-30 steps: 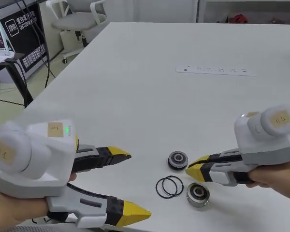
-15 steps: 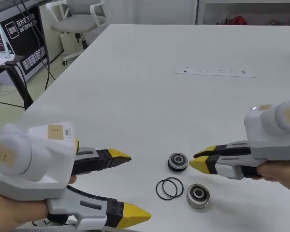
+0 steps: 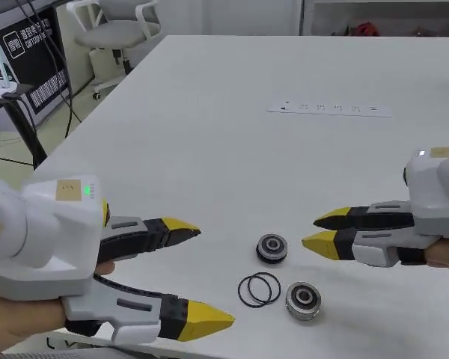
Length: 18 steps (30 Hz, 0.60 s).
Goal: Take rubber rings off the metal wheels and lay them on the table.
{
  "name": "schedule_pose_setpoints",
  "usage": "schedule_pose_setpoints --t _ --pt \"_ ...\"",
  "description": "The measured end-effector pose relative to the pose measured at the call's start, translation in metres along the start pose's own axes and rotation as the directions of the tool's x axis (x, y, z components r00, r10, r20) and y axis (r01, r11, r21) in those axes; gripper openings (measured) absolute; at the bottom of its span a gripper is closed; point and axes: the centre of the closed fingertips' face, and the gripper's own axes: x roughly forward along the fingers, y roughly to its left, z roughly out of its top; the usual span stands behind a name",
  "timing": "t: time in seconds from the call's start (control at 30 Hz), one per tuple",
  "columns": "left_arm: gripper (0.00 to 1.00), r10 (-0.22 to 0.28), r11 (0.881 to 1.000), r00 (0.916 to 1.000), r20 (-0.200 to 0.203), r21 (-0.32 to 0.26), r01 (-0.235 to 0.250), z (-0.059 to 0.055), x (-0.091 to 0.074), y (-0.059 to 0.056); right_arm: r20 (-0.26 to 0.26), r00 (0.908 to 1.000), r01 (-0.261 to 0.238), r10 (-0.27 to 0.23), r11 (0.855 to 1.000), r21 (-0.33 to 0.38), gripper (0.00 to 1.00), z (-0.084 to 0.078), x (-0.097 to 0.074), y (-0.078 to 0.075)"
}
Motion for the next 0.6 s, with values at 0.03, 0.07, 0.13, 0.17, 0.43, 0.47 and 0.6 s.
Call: schedule_pose_setpoints --t 0.03,0.07,0.13,0.17,0.43,0.47,0.6 --pt "0.71 -0.007 1.0 0.9999 0.015 0.001 0.007 0.007 -0.001 0.0 0.008 0.9999 0.008 -0.008 1.0 0.007 0.23 0.001 -0.002 -0.003" --pt "0.71 -0.008 1.0 0.9996 0.026 0.004 0.008 0.013 -0.003 0.0 0.013 0.9998 0.014 -0.014 1.0 0.011 0.23 0.002 -0.004 -0.005" --pt "0.71 -0.014 1.0 0.9984 0.056 0.027 0.012 0.029 -0.006 0.0 0.02 0.9994 0.03 -0.03 0.999 0.017 0.23 0.002 -0.007 -0.01" --pt "0.71 -0.012 0.999 0.998 0.063 0.042 0.01 0.037 -0.008 0.001 0.025 0.9988 0.041 -0.042 0.999 0.021 0.23 0.002 -0.009 -0.013" --pt "0.73 -0.029 0.991 0.9949 0.096 0.131 0.016 0.083 -0.017 0.005 0.07 0.994 0.079 -0.084 0.994 0.072 0.23 0.007 -0.02 -0.027" --pt "0.73 -0.031 0.991 0.9944 0.101 0.135 0.017 0.088 -0.017 0.005 0.071 0.9937 0.081 -0.086 0.994 0.076 0.23 0.007 -0.021 -0.028" --pt "0.72 -0.034 0.984 0.9904 0.134 0.176 0.01 0.113 -0.018 0.01 0.075 0.9921 0.094 -0.1 0.992 0.083 0.23 0.007 -0.023 -0.032"
